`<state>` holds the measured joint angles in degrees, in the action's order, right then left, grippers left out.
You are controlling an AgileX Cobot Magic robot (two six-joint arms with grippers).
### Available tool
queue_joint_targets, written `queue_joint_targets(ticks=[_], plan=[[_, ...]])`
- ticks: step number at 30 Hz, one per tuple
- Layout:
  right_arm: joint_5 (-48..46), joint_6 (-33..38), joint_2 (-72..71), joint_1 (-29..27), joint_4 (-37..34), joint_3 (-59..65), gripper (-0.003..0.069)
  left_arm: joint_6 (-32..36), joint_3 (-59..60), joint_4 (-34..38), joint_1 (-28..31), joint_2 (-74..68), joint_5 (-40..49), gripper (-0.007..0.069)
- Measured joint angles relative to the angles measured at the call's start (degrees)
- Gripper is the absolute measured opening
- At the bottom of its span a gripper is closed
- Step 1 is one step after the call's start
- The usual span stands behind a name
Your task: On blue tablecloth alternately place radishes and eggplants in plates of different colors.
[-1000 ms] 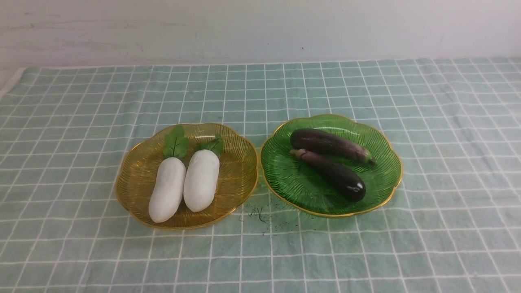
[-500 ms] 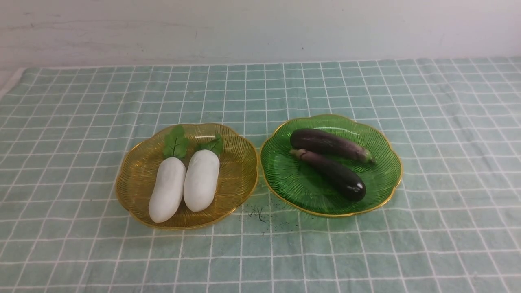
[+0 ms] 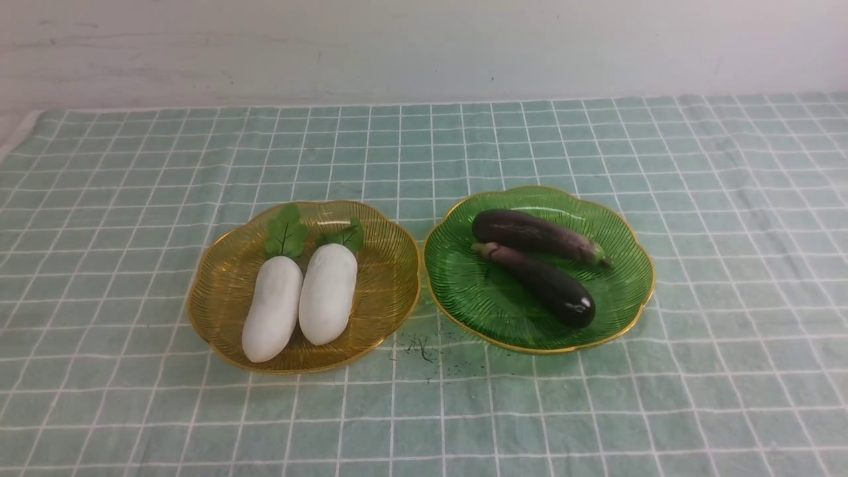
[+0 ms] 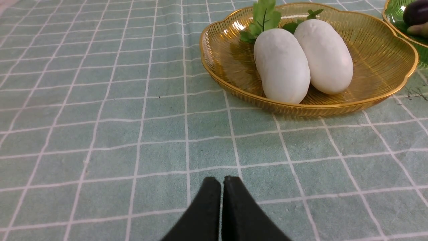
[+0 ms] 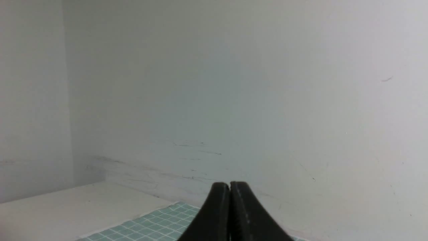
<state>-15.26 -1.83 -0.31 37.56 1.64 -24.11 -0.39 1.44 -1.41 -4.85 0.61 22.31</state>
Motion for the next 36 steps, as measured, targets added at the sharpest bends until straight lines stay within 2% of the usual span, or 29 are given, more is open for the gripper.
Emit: queue_joint_targets(ticks=[3, 10, 12, 18, 19, 24, 28, 36], plan=[[0.1, 4.7, 0.0, 0.0, -4.1, 0.0, -0.0015, 0.0, 0.0, 0.0, 0.0, 0.0, 0.0, -0.0008], [-0.9, 6.4, 0.0, -0.5, -4.9, 0.0, -0.0015, 0.0, 0.0, 0.0, 0.0, 0.0, 0.0, -0.0008], [-2.3, 6.4, 0.0, -3.1, -4.1, 0.3, -0.0015, 0.0, 0.0, 0.0, 0.0, 0.0, 0.0, -0.0008], [-4.9, 6.4, -0.1, -20.1, -0.1, 8.5, -0.0015, 0.0, 0.0, 0.0, 0.0, 0.0, 0.0, -0.0008], [-4.9, 6.4, -0.1, -20.7, -0.1, 8.5, -0.0015, 0.0, 0.0, 0.0, 0.0, 0.0, 0.0, -0.0008], [-4.8, 6.5, -0.2, -32.1, 1.5, 21.7, -0.0015, 0.0, 0.0, 0.0, 0.0, 0.0, 0.0, -0.0008], [-6.5, 6.4, -0.2, -37.2, 1.5, 25.3, -0.0015, 0.0, 0.0, 0.0, 0.0, 0.0, -0.1, -0.0008], [-6.5, 4.1, -0.2, -37.8, 1.4, 25.3, -0.0015, 0.0, 0.0, 0.0, 0.0, 0.0, -0.1, -0.0008]])
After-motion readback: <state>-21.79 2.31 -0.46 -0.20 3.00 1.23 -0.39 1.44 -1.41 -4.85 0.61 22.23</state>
